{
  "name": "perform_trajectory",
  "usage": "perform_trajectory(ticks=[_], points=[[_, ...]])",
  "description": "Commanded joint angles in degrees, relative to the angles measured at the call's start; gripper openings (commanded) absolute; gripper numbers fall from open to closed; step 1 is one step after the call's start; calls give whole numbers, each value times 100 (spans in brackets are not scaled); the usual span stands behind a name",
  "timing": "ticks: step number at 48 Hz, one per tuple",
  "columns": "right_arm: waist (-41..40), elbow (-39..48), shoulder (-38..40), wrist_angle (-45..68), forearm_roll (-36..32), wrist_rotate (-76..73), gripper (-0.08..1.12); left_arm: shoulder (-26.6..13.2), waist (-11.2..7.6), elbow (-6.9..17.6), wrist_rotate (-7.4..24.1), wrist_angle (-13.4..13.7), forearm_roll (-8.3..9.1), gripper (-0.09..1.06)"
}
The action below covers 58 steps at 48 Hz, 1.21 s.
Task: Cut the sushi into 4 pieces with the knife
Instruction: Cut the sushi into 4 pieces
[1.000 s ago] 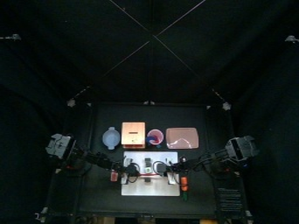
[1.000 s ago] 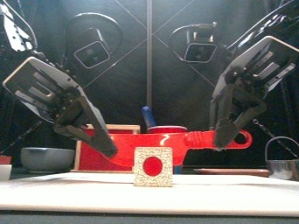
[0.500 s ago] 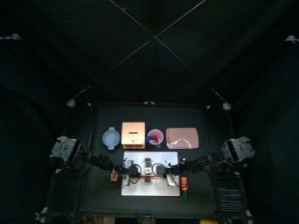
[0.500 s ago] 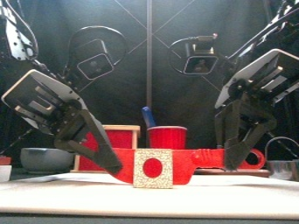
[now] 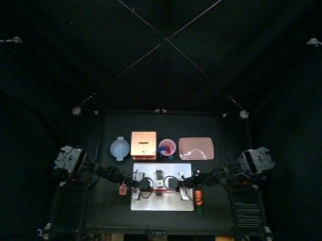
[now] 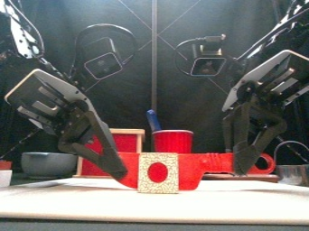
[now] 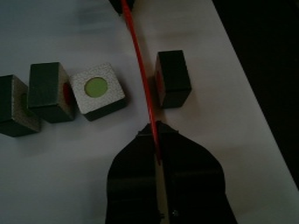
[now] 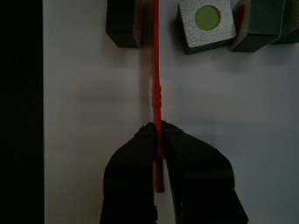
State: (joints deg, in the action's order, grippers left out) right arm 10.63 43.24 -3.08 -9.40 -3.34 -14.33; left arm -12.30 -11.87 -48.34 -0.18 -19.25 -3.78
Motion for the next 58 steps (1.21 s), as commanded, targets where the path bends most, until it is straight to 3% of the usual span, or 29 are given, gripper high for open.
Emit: perform_trajectory(ticks=[1,13,30,37,50,58], points=[[-158,-70,123,9,-62,18,19,18,193,-18,70,114,97,25],[-158,-70,264,-62,-97,18,19,167,325,-18,70,114,299,25],[-132,-272,729,-352,-141,35,19,844,202,-9,53,114,554,32],[-123,-334,870,-536,-167,18,19,1151,141,-9,53,114,589,42],[-97,-264,1134,-817,-141,18,19,1450,132,-53,53,123,580,75],[-97,-88,1617,-1178,-123,9,19,1679,141,-97,53,114,580,85]])
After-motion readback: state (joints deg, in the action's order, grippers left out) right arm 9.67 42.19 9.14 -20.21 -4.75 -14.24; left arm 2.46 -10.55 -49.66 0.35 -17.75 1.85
